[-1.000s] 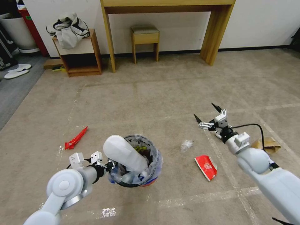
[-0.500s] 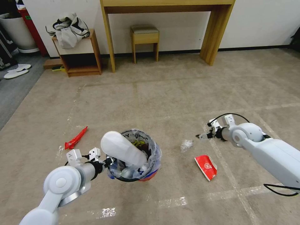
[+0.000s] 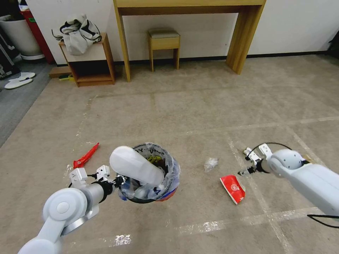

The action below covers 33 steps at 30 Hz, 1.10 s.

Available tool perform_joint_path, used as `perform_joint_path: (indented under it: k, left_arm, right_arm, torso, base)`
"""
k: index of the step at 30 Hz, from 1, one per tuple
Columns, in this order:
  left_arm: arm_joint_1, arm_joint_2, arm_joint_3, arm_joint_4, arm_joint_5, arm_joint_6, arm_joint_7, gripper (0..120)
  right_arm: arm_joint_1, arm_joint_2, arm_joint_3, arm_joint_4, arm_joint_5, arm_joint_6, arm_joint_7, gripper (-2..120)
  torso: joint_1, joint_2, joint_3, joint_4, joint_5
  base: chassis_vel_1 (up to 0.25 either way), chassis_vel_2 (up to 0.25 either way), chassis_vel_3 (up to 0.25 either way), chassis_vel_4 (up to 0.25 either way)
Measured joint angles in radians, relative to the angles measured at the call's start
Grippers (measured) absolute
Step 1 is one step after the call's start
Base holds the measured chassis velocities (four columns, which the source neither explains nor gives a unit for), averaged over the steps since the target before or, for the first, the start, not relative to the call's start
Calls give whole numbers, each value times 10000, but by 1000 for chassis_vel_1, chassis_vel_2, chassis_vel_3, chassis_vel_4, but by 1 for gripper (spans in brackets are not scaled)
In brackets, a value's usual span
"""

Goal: Pick up the trash bin and place the garbage on the floor into it.

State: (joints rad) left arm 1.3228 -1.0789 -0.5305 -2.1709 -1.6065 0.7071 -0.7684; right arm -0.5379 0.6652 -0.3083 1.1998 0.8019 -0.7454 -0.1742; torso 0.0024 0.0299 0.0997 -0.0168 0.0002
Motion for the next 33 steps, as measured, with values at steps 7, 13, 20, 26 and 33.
perform_joint_path:
  k: [7,13,20,26,33]
  left_arm:
    - [296,-16,-107,-180,138,-10,-10,0]
    - [531,-67,-112,-278,295,-15,-10,0]
    - [779,-88,-111,-353,460,-25,-9,0]
    - [1006,-61,-235,-467,536,-33,27,0]
    - [1098,-104,-254,-546,653,-47,80,0]
  right_arm:
    - [-749,685,675,-480,-15,52,679,100]
    - [-1023,1185,996,-916,-73,66,1033,100]
    - [-1227,1882,1244,-1715,-802,351,1218,100]
    - [-1353,2172,1356,-2110,-1249,691,1302,96]
    - [-1445,2302,1475,-2194,-1255,842,1481,70]
  torso:
    - [-1,0,0,3,-2]
    - [-1,1,0,3,-4]
    - [-1,0,0,4,-3]
    - [-1,0,0,4,-3]
    - [-1,1,-1,4,-4]
  base:
    - [0,0,0,0]
    - [0,0,0,0]
    - [0,0,0,0]
    - [0,0,0,0]
    - [0,0,0,0]
